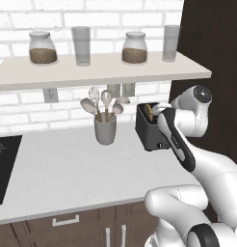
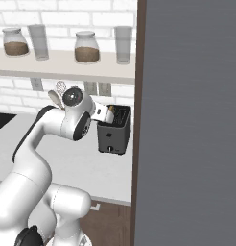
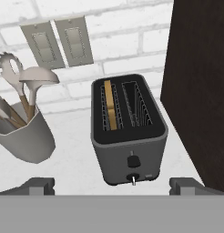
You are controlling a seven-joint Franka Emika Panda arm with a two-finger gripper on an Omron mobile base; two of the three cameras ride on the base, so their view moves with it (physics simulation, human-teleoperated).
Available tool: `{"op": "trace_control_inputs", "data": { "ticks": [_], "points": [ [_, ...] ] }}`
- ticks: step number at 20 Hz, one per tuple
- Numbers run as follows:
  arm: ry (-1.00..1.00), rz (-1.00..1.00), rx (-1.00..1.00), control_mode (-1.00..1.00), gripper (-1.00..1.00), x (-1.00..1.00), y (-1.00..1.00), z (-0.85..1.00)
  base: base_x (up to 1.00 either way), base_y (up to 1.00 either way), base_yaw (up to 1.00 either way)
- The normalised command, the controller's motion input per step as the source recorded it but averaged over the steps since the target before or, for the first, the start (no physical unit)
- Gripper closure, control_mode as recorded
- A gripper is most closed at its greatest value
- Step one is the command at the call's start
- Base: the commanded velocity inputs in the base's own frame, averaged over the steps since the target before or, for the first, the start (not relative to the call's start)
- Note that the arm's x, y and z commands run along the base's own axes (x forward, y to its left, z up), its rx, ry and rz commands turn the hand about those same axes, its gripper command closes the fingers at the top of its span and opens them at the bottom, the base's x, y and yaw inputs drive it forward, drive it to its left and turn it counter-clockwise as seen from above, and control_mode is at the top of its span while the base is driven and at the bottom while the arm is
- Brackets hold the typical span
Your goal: Start the toaster. Once the lever pops up, take the bread to the plate on the dining counter.
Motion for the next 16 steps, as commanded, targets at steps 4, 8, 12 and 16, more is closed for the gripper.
{"op": "trace_control_inputs", "data": {
  "ticks": [4,8,12,16],
  "points": [
    [0.0,0.0,0.0,-1.0,-1.0,0.0,0.0,0.0,0.0,0.0,0.0],
    [0.0,0.0,0.0,-1.0,-1.0,0.0,0.0,0.0,0.0,0.0,0.0],
    [0.0,0.0,0.0,-1.0,-1.0,0.0,0.0,0.0,0.0,0.0,0.0],
    [0.0,0.0,0.0,-1.0,-1.0,0.0,0.0,0.0,0.0,0.0,0.0]
  ]
}}
